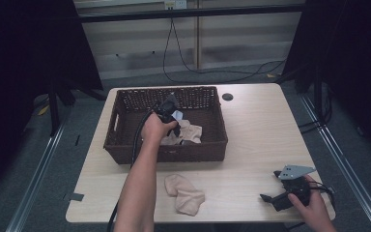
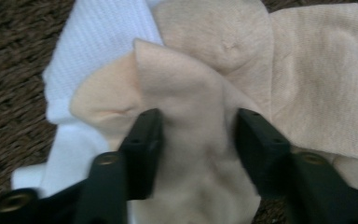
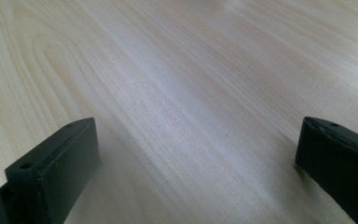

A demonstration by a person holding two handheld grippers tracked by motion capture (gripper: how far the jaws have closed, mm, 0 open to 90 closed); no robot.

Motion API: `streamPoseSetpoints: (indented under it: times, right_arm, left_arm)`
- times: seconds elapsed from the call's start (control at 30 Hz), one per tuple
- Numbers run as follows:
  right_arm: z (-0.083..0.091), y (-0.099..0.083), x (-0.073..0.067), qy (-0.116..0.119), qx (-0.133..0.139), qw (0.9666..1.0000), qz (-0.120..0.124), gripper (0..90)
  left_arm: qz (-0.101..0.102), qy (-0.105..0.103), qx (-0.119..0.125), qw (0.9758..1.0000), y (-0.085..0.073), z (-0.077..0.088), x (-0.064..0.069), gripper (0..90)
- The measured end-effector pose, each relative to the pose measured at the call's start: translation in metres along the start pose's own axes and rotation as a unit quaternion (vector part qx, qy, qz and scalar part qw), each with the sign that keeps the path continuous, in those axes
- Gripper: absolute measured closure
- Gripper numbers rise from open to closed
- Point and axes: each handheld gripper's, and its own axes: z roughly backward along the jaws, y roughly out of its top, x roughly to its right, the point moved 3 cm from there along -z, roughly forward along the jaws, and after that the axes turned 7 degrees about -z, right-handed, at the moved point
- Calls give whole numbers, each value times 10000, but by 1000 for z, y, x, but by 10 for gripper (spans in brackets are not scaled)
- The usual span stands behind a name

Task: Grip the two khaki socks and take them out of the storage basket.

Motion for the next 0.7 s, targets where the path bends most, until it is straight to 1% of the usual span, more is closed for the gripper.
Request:
streamPoseSetpoints:
  times: [0.03, 0.07, 0.1, 0.13, 0.17, 0.2, 0.23, 0.27, 0.3, 0.33, 0.4, 0.43, 0.5, 0.57, 0.6, 0.7]
  right_arm:
    - [0, 0, 0, -1, 0, 10000, 0, 0]
    - [0, 0, 0, 1, -1, 10000, 0, 0]
    - [0, 0, 0, 5, -3, 10000, -3, 0]
    - [0, 0, 0, -22, 17, 10000, 23, 0]
    - [0, 0, 1, -18, 18, 10000, 26, 0]
    - [0, 0, 0, 5, 1, 10000, 3, 0]
    - [0, 0, 0, -10, -7, 10000, -5, 0]
    - [0, 0, 0, 1, -1, 10000, -7, 0]
    - [0, 0, 0, -10, -8, 10000, -6, 0]
    - [0, 0, 0, 2, -3, 10000, -8, 0]
    - [0, 0, 0, -12, -6, 10000, 5, 0]
    - [0, 0, 0, -13, -6, 10000, 4, 0]
    - [0, 0, 1, -30, 12, 10000, 27, 0]
    - [0, 0, 0, 4, 2, 10000, 4, 0]
    - [0, 0, 0, -4, -1, 10000, 2, 0]
    - [0, 0, 0, 2, -11, 10000, -5, 0]
  left_arm:
    - [72, -62, 1, 10000, -1, 2, 0, 631]
    - [90, -123, -11, 9999, -1, 4, -1, 690]
    - [119, -123, -37, 9998, -2, 7, -2, 735]
    - [139, -118, -50, 9998, -2, 10, -2, 764]
    - [113, -151, -72, 9998, -3, 13, -2, 779]
    - [154, -141, -57, 9998, -3, 17, -1, 781]
    - [148, -188, -60, 9997, -3, 21, -2, 781]
    - [191, -245, -20, 9995, -2, 27, -1, 781]
    - [166, -272, 27, 9995, -2, 33, -1, 781]
    - [171, -344, 33, 9993, -1, 39, 1, 781]
    - [86, -334, -18, 9994, 0, 52, 3, 781]
    - [34, -373, -23, 9993, 0, 57, 3, 781]
    - [26, -512, 21, 9987, 1, 68, 5, 781]
    - [0, -563, 51, 9984, 1, 78, 7, 781]
    - [-60, -592, 36, 9982, 0, 82, 8, 781]
    - [-131, -648, 50, 9978, -1, 93, 13, 781]
